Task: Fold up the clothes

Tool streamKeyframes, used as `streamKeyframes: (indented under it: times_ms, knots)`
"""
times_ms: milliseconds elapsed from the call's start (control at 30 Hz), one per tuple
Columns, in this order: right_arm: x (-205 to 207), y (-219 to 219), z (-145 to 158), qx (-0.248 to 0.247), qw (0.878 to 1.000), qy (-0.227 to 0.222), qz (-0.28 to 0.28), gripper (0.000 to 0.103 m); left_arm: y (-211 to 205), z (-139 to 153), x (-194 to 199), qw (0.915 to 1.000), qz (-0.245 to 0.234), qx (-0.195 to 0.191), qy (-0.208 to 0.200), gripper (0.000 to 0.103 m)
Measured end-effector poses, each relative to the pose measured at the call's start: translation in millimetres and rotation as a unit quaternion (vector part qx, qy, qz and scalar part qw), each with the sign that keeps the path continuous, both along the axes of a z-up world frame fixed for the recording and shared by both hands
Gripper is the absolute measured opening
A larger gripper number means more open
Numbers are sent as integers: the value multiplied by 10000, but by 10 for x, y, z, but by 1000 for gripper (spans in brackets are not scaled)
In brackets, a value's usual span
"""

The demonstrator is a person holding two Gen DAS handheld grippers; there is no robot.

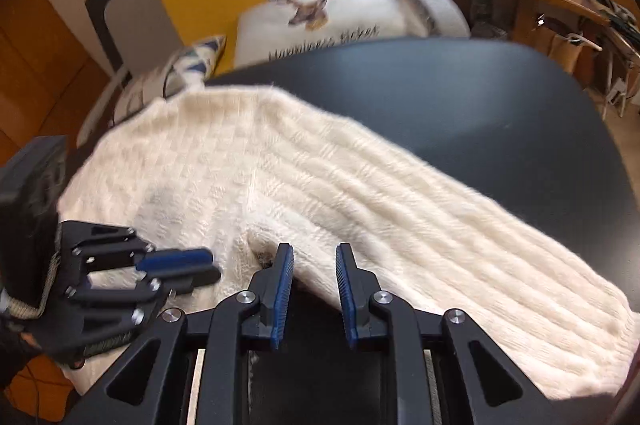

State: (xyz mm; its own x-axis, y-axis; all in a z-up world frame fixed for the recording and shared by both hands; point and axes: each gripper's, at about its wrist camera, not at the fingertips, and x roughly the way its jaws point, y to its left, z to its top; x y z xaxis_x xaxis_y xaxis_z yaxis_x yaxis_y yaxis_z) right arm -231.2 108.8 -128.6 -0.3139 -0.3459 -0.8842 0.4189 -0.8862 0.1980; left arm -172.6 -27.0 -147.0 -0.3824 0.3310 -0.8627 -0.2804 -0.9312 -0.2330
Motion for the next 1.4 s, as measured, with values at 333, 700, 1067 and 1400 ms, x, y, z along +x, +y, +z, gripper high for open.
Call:
streamKeyframes:
  times_ms: [333, 700, 1067, 1400]
  knots:
    - [-107, 234, -319, 718, 9952, -44, -661, 19, 24, -213, 186, 9994, -36, 218, -276, 11]
    - [-222, 780, 58, -257, 9899, 238, -1377, 19, -373, 240, -635, 9985, 430, 227, 260, 11]
    - [-319, 1096, -296, 858, 9756, 300, -1998, 19, -267, -152, -1350, 9975, 595, -385, 10, 11]
    - [-57, 1898, 81, 275, 9616, 300, -2715, 20, -299, 103, -1020, 9971, 708, -185, 188, 11]
